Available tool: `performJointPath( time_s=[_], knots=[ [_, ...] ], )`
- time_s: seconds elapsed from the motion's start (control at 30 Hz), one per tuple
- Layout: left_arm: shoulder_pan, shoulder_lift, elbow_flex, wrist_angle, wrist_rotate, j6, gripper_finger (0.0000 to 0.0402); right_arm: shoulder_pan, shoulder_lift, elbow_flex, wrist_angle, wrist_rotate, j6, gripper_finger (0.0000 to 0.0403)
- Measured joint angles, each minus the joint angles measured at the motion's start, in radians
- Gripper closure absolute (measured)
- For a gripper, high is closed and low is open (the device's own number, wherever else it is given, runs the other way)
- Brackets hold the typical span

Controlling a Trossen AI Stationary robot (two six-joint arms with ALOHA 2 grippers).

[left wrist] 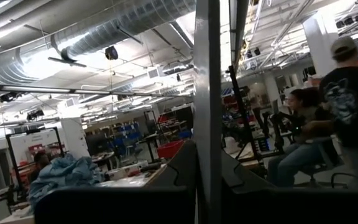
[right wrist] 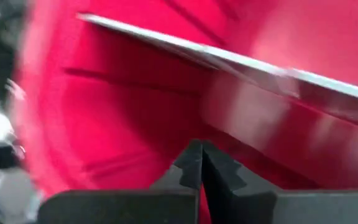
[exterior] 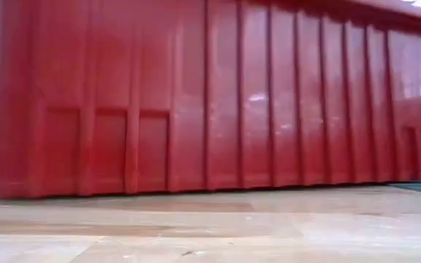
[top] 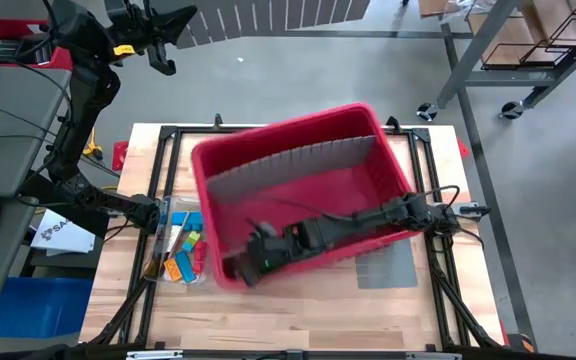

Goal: Sort Items/Unsort Items

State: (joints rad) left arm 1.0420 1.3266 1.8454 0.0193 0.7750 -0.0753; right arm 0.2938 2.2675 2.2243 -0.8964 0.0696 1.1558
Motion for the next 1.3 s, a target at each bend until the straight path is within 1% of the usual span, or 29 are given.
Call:
performJointPath(
  time_s=[0.1, 0.2, 0.27, 0.33, 0.43, 0.5, 0.53, 0.57, 0.6, 0.63, 0.67, 0.77, 0.83, 0.87, 0.93, 1.0, 1.07, 1.1, 1.17, 1.23, 1.3],
  knots=[
    [0.000, 0.000, 0.000, 0.000, -0.001, 0.001, 0.0401, 0.054, 0.001, 0.042, -0.155, 0.004, 0.060, 0.0403],
    [0.000, 0.000, 0.000, 0.000, -0.001, 0.001, 0.0401, 0.100, 0.001, 0.089, -0.272, 0.067, 0.153, 0.0403],
    [0.000, 0.000, 0.000, -0.002, 0.000, 0.001, 0.0401, 0.120, 0.002, 0.128, -0.341, 0.133, 0.213, 0.0403],
    [0.000, 0.000, 0.000, -0.001, 0.000, 0.001, 0.0401, 0.133, -0.033, 0.109, -0.335, 0.203, 0.264, 0.0403],
    [0.000, -0.001, 0.000, 0.001, 0.001, 0.001, 0.0401, 0.164, -0.110, 0.104, -0.393, 0.387, 0.346, 0.0403],
    [0.000, 0.000, 0.000, -0.001, 0.005, 0.001, 0.0401, 0.191, -0.160, 0.119, -0.439, 0.496, 0.352, 0.0403],
    [0.000, 0.000, 0.000, -0.001, 0.005, 0.001, 0.0401, 0.210, -0.182, 0.127, -0.446, 0.524, 0.330, 0.0403],
    [0.000, 0.000, 0.000, -0.001, 0.005, 0.001, 0.0401, 0.232, -0.197, 0.133, -0.444, 0.530, 0.295, 0.0403],
    [0.000, 0.000, 0.000, -0.001, 0.005, 0.002, 0.0401, 0.252, -0.209, 0.134, -0.436, 0.513, 0.259, 0.0403],
    [0.000, 0.000, 0.000, 0.000, 0.006, 0.002, 0.0401, 0.272, -0.220, 0.131, -0.431, 0.465, 0.236, 0.0403],
    [0.000, 0.000, 0.000, 0.000, 0.006, 0.002, 0.0401, 0.290, -0.223, 0.130, -0.447, 0.384, 0.238, 0.0403],
    [0.000, 0.001, 0.000, -0.001, 0.008, 0.002, 0.0401, 0.355, -0.210, 0.129, -0.604, 0.109, 0.368, 0.0403],
    [0.000, 0.002, 0.000, -0.002, 0.007, 0.008, 0.0401, 0.407, -0.188, 0.123, -0.689, 0.006, 0.483, 0.0403],
    [0.000, 0.002, 0.000, -0.001, 0.008, 0.008, 0.0401, 0.432, -0.185, 0.098, -0.672, -0.017, 0.524, 0.0403],
    [0.000, 0.002, 0.000, -0.001, 0.007, 0.009, 0.0401, 0.477, -0.194, 0.026, -0.669, -0.026, 0.646, 0.0403],
    [0.000, 0.003, 0.000, 0.001, 0.007, 0.009, 0.0401, 0.507, -0.200, -0.044, -0.684, -0.081, 0.745, 0.0403],
    [0.000, 0.004, 0.000, -0.001, 0.008, 0.007, 0.0401, 0.536, -0.203, -0.141, -0.669, -0.176, 0.839, 0.0403],
    [0.000, 0.006, 0.000, -0.001, 0.007, 0.008, 0.0401, 0.549, -0.209, -0.196, -0.672, -0.198, 0.897, 0.0403],
    [0.000, 0.010, 0.000, -0.001, 0.007, 0.008, 0.0401, 0.574, -0.240, -0.299, -0.673, -0.207, 1.009, 0.0403],
    [0.000, 0.010, 0.000, -0.007, 0.008, 0.005, 0.0401, 0.578, -0.300, -0.388, -0.675, -0.254, 1.028, 0.0403],
    [-0.001, 0.011, 0.000, -0.009, 0.009, 0.000, 0.0401, 0.562, -0.355, -0.491, -0.680, -0.227, 1.026, 0.0403]
  ],
)
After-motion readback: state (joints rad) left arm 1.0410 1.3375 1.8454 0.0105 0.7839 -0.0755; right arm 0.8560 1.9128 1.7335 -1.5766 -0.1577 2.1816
